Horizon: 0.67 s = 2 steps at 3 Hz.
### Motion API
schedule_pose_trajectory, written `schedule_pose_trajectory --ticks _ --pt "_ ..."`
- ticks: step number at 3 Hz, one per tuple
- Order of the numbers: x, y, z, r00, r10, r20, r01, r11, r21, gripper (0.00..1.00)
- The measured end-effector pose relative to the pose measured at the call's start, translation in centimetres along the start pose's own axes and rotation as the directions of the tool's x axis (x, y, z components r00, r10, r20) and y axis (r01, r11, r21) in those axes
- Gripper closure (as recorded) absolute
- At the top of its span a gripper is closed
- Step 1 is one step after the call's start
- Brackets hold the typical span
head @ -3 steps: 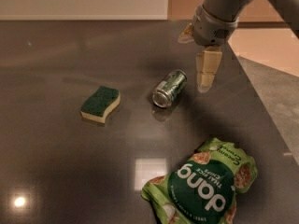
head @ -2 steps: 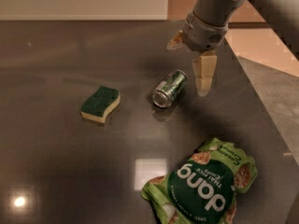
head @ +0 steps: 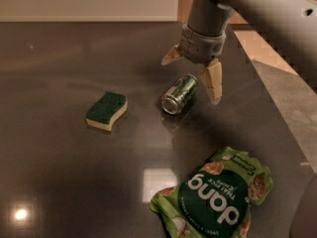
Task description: Place green can upright
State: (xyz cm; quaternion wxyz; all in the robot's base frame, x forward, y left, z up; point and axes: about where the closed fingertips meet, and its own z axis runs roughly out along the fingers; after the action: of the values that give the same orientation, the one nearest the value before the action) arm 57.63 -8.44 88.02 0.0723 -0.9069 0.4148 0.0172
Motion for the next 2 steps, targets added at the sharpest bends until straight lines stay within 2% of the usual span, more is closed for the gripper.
schedule_pose_trajectory --ticks 1,2 --pt "-0.2 0.0 1.1 0.991 -0.124 -0.048 0.123 0.9920 -0.028 0.00" --pt "-0.6 0.3 2.2 0.975 -0.207 -0.077 0.203 0.9775 -0.057 0.00"
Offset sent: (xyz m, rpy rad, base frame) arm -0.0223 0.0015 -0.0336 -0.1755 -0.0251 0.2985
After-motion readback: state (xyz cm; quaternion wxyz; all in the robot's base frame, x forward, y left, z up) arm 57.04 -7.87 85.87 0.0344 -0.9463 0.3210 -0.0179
